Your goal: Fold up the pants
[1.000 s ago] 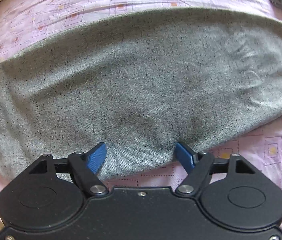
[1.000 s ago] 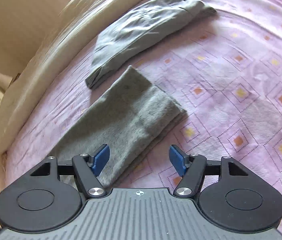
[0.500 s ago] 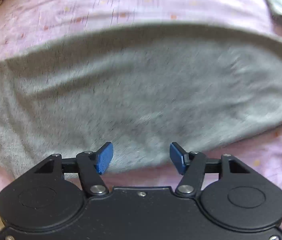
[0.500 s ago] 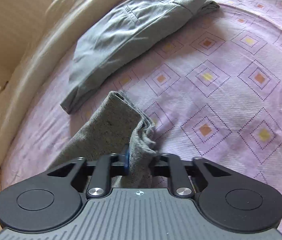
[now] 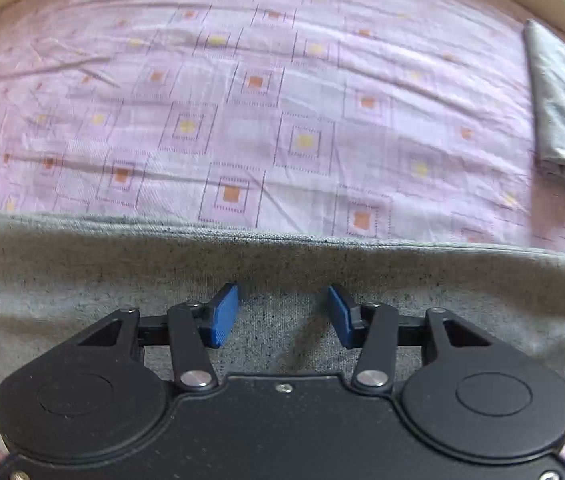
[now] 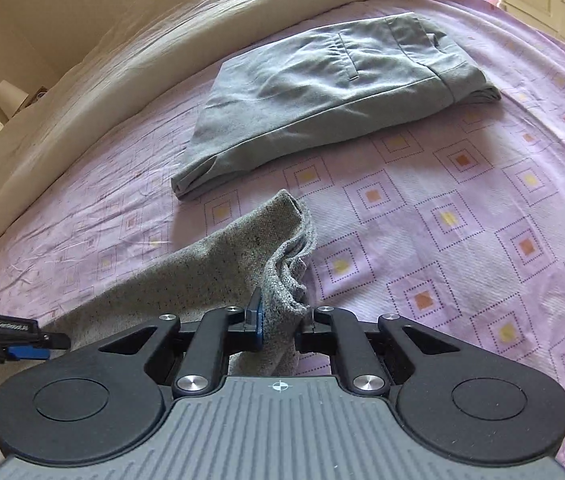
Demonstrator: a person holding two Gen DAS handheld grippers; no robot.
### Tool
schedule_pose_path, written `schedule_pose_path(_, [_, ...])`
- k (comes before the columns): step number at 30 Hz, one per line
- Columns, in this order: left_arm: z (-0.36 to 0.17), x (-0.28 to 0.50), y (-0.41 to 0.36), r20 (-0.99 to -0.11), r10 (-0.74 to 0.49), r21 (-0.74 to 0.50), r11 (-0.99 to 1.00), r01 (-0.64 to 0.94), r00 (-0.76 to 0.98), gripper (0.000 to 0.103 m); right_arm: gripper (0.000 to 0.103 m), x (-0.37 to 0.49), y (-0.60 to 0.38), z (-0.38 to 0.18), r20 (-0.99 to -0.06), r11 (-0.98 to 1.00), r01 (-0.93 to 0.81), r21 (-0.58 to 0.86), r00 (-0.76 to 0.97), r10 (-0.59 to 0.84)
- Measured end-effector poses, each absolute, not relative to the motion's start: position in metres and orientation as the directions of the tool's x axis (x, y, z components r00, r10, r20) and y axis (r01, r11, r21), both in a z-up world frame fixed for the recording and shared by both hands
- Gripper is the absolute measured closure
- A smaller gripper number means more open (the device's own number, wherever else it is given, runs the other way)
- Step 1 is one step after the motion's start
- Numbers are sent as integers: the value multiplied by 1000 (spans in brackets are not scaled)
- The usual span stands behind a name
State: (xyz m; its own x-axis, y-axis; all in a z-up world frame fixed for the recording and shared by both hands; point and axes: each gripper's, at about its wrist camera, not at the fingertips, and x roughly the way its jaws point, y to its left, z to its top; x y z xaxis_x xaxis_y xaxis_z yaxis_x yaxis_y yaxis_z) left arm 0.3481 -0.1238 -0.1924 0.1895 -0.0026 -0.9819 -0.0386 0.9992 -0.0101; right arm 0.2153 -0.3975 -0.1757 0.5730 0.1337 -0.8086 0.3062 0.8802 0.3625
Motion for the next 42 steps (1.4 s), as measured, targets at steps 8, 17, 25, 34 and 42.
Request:
schedule_pose_path(8, [-191, 274, -136, -986, -11, -14, 1000, -23, 165, 48, 90, 215, -398, -170, -805, 878, 298, 376, 574, 150])
schedule_pose_path(17, [-168, 252, -132, -965, -58, -45, 997, 55, 255, 48, 90, 219, -386, -159, -810, 894, 298, 335, 575, 112])
schedule_pose_path(25, [-193, 312, -121, -979, -64, -40, 991, 129, 193, 46, 90, 220, -348, -116, -777, 930, 255, 265, 628, 49])
schedule_pose_path(34, [-155, 319, -26, -914, -359, -362, 932, 22, 186, 47, 90, 222, -230, -51, -715, 981, 82, 173, 696, 68])
schedule_pose_path(42, [-154, 315, 67, -884, -410, -410, 911, 47, 223, 50, 90, 225, -57, -64, -722, 958, -272, 91, 644, 252])
